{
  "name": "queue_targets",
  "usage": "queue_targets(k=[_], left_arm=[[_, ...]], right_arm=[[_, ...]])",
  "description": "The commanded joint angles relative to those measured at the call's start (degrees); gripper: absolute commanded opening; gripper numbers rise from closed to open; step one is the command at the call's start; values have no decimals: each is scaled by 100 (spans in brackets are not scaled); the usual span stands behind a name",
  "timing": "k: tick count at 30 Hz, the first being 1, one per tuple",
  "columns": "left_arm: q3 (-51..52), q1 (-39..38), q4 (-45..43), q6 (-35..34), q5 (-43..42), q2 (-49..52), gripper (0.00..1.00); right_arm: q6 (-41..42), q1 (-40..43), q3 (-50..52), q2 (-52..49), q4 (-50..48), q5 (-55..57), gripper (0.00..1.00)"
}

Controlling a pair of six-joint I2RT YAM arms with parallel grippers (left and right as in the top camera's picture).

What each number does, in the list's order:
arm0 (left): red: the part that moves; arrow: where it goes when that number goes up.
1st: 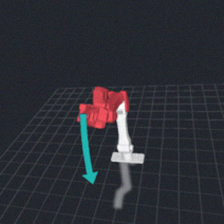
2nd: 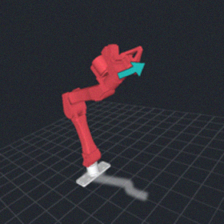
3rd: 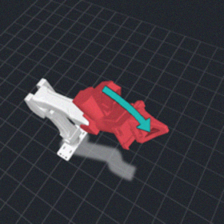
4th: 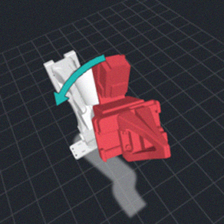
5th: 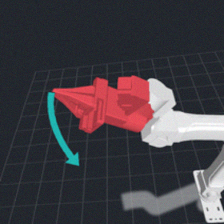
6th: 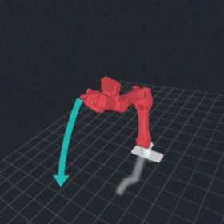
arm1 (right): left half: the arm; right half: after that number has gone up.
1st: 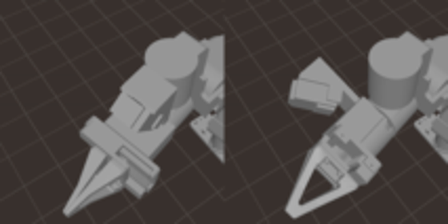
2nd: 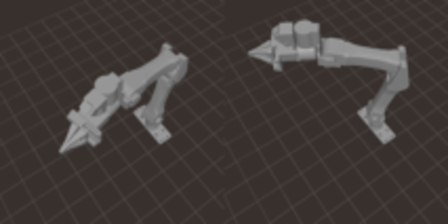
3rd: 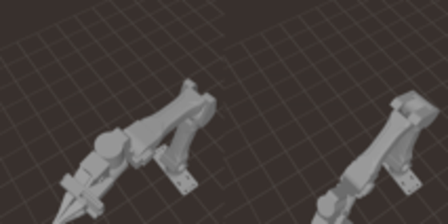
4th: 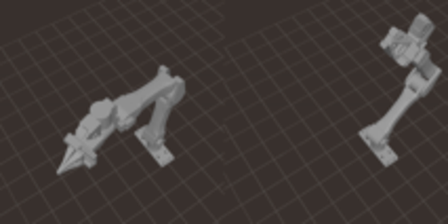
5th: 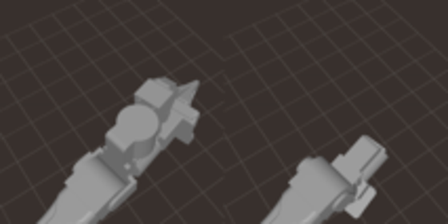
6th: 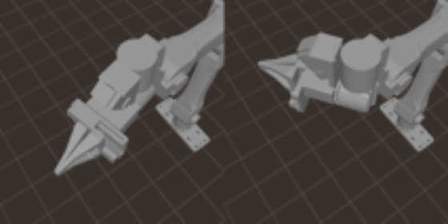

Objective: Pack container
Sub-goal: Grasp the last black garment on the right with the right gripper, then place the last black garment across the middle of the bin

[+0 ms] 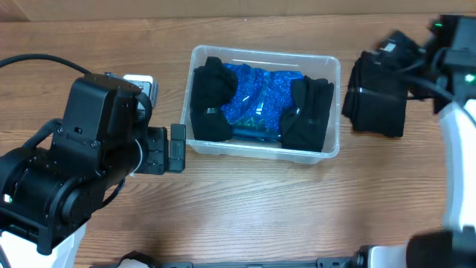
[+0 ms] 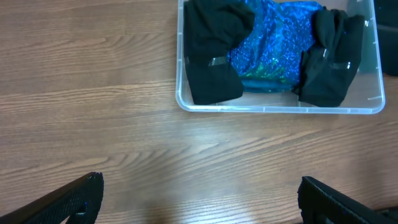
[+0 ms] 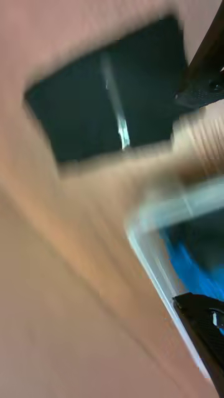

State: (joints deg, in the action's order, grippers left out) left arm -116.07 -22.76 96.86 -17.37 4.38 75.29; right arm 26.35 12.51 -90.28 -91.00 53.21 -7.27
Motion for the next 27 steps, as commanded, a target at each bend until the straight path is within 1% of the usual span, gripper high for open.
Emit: queue_targets(k=[1,2,3,5,7,11,12,13,14,15,16,17,18,19,20,22,25,27], left_arm=[[-7,-2,-7,68,52,9,100],[-7,-2,-7,68,52,9,100],[-7,-2,-7,68,52,9,100],[-7,-2,-7,68,52,9,100],[-7,-2,-7,68,52,9,100],[-7,-2,-7,68,52,9,100],[-7,-2,-7,68,52,9,100],[-7,-2,-9,68,52,9,100],[-7,-2,-9,68,52,9,100],[-7,-2,-7,68,50,9,100],[-7,-2,-7,68,52,9,100],[-7,-2,-7,68,52,9,100],[-7,-2,-7,68,52,9,100],[-7,-2,-7,68,52,9,100],[-7,-2,-7,68,52,9,100],[-7,-2,-7,70,52,9,100],[-7,-2,-9,70,50,9,100],[-7,-2,-7,68,52,9,100]], right_arm=[[-476,863,103,-933,-76,-94,100],[-787,1001,103,-1270,-127,-92,100],[-1298,1130,103,-1687,-282,-90,100],[-1799,1248,103,-2109,-435,-92,100],[-1827,1377,103,-2518,-643,-210,100],[-1917,1451,103,-3263,-1250,-1377,99],[-1917,1449,103,-3331,-1318,-1707,94],[-2050,1399,103,-3338,-1403,-2146,81],[-2063,1357,101,-3331,-1419,-2323,72],[-2059,1300,101,-3331,-1362,-2413,59],[-2059,1257,101,-3331,-1285,-2413,43],[-2037,1222,96,-3329,-1167,-2424,32],[-2017,1217,90,-3320,-1027,-2470,22],[-1873,1220,55,-3257,-748,-2487,15],[-1805,1220,26,-3093,-514,-2603,11],[-1801,1182,4,-2365,-120,-2876,9],[-1801,817,4,-699,391,-3064,4],[-1674,376,4,516,402,-3058,4]])
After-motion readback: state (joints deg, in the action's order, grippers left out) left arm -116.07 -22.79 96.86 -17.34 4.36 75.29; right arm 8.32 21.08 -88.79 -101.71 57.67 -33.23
